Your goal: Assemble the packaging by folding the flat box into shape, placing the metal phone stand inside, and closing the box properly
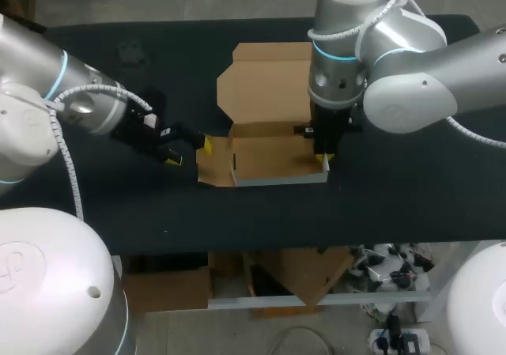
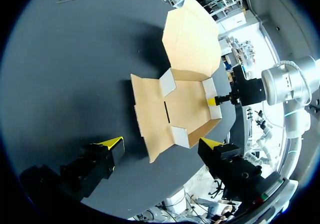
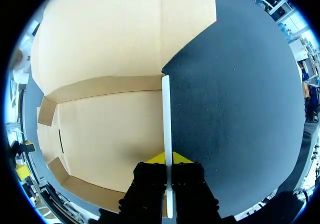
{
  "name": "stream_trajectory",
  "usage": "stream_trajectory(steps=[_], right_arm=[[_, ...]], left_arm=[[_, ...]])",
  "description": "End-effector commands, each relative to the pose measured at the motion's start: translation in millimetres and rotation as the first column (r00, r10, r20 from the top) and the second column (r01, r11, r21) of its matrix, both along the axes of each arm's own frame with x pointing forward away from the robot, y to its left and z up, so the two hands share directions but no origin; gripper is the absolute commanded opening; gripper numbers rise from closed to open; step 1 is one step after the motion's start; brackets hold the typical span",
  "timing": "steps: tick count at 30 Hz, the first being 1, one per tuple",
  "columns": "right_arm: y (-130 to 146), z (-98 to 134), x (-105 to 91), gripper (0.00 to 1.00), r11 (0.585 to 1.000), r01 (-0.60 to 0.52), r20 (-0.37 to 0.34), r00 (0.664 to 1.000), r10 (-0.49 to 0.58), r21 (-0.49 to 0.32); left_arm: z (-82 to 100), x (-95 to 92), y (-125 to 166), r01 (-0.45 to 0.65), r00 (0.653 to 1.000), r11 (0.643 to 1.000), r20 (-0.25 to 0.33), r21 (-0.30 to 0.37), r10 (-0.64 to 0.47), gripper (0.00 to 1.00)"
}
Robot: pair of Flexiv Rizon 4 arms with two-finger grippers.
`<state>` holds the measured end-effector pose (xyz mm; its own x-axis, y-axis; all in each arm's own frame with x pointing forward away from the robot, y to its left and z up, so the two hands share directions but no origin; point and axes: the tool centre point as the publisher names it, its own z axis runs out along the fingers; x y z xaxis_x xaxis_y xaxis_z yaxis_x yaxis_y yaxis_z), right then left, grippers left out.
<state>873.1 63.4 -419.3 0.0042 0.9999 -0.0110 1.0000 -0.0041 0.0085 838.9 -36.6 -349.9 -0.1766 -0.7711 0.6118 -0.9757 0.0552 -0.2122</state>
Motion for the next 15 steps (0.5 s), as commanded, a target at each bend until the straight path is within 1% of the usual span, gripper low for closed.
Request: stream_trajectory(steps=[1,7,12,15], right_arm=[[1,0,0.7,0.0,1.0,0.001,-0.002,1.0,-0.001,-0.003],[1,0,0.7,0.0,1.0,0.001,-0.002,1.0,-0.001,-0.003],[1,0,0.7,0.0,1.0,0.001,-0.002,1.0,-0.001,-0.003],[1,0,0.7,0.0,1.0,0.001,-0.002,1.0,-0.001,-0.003]], left_arm=[[-9.6,9.9,-7,0.015,1.0,1.0,-0.004,0.003,-0.015,1.0],[-19.3,18.7,-13,0.038,0.999,0.999,-0.002,0.005,-0.038,1.0],[-29.1,24.8,-16,0.045,0.999,0.999,-0.014,0.008,-0.045,0.88],[-35.2,28.1,-17,0.032,0.999,0.999,-0.037,0.017,-0.031,0.84]])
